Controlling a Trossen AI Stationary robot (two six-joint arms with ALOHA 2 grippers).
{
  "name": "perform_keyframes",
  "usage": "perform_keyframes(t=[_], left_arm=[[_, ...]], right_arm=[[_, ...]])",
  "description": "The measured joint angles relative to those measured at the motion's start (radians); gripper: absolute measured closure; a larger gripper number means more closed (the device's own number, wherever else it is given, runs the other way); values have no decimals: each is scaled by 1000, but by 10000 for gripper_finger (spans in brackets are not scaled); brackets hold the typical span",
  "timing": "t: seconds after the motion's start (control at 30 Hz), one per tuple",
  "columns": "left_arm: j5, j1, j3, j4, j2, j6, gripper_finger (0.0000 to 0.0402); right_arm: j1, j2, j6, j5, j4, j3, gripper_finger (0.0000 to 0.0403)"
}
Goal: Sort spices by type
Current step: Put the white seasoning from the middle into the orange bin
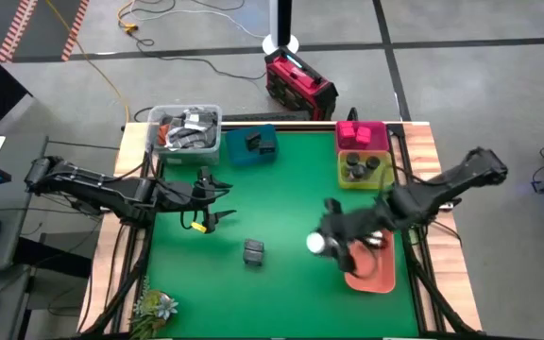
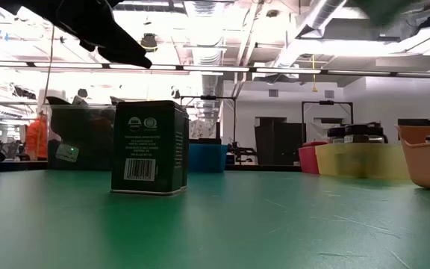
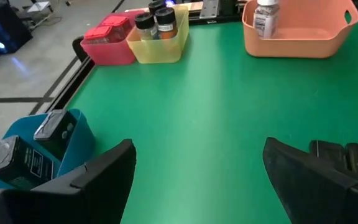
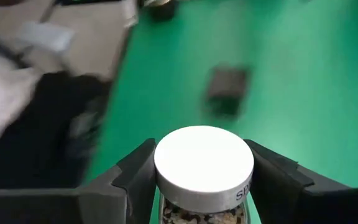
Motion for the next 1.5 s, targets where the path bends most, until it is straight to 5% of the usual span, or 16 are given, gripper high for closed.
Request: perform_keyframes(t=[0.13,0.4,0.57,0.83,1.5], left_arm=[[0,0,0,-6,0,-12,66],[2,0,0,-10,1,-29,66],[2,0,0,-10,1,-22,66],[2,0,-1,-11,1,-4,66],[4,0,-1,-45,1,-21,66]], right_arm=[[125,-32,229,30,-38,-52,171],[393,-34,656,357,-182,-166,170],[529,-34,820,618,-232,-217,169],[611,-34,955,797,-288,-294,169],[672,151,1164,808,-172,-368,166]])
